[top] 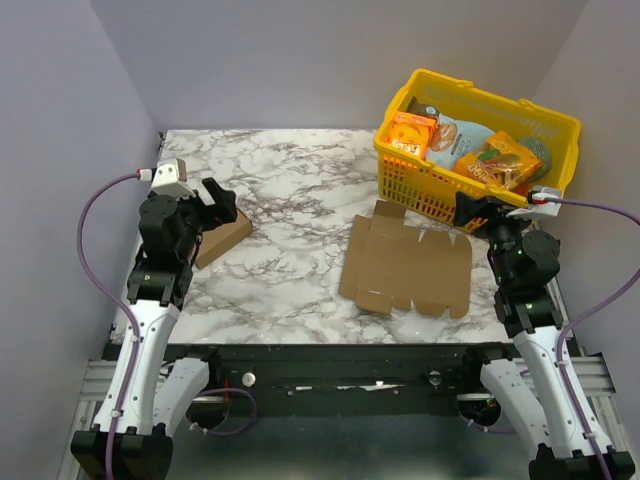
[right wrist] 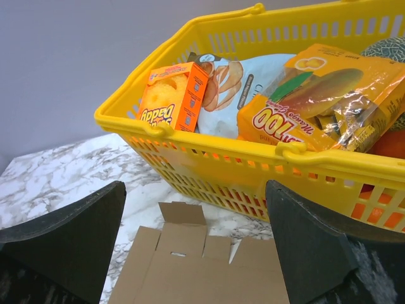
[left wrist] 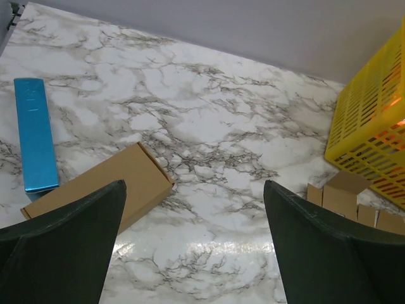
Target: Fold the paper box
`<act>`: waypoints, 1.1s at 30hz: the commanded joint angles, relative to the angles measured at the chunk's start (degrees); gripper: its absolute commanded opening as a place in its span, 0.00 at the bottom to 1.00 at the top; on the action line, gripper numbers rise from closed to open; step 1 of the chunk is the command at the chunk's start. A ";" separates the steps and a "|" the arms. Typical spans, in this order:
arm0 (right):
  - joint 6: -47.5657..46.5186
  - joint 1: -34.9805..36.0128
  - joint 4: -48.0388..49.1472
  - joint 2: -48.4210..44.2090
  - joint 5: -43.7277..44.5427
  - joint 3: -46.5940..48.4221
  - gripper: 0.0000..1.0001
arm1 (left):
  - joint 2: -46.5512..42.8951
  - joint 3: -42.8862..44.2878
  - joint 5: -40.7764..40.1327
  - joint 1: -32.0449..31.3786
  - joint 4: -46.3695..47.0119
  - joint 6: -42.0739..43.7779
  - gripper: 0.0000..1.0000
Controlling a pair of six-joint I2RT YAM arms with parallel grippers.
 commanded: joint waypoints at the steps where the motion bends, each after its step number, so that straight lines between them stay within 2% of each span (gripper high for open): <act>1: -0.23 -0.33 -0.89 0.00 0.92 1.45 0.98 | 0.89 -0.58 2.27 0.27 -0.11 -4.44 0.99; 7: 0.12 -0.24 -1.15 1.05 0.04 1.89 0.98 | 4.84 -5.32 11.15 -0.95 7.79 -10.50 0.99; 10: 0.65 -0.33 -1.59 1.40 -1.10 2.06 0.98 | 8.96 -4.72 6.96 -9.02 9.21 -10.52 0.99; 12: 1.00 -0.33 -2.03 2.19 -2.24 2.33 0.98 | 13.69 -4.63 3.26 -17.52 11.83 -11.48 0.99; 14: 1.18 -0.24 -2.56 3.24 -4.52 3.20 0.98 | 18.01 -5.85 4.38 -21.51 17.60 -15.58 0.99; 15: 1.18 -0.24 -3.17 3.51 -4.88 3.47 0.98 | 22.90 -6.38 6.13 -24.13 20.08 -17.01 0.99; 19: 0.39 -0.24 -4.05 3.78 -8.75 4.35 0.98 | 35.76 -6.13 9.73 -28.37 28.01 -20.97 0.99; 24: 1.17 -0.24 -4.05 2.02 -11.20 3.30 0.98 | 48.41 -4.01 16.51 -29.52 37.94 -26.07 0.96; 31: 2.14 -0.24 -4.05 1.23 -14.29 1.80 0.98 | 55.90 -3.22 18.45 -29.96 43.48 -29.14 0.95; 33: 2.05 -0.24 -4.05 1.75 -14.73 2.07 0.98 | 58.79 -3.05 20.28 -30.14 46.29 -31.25 0.92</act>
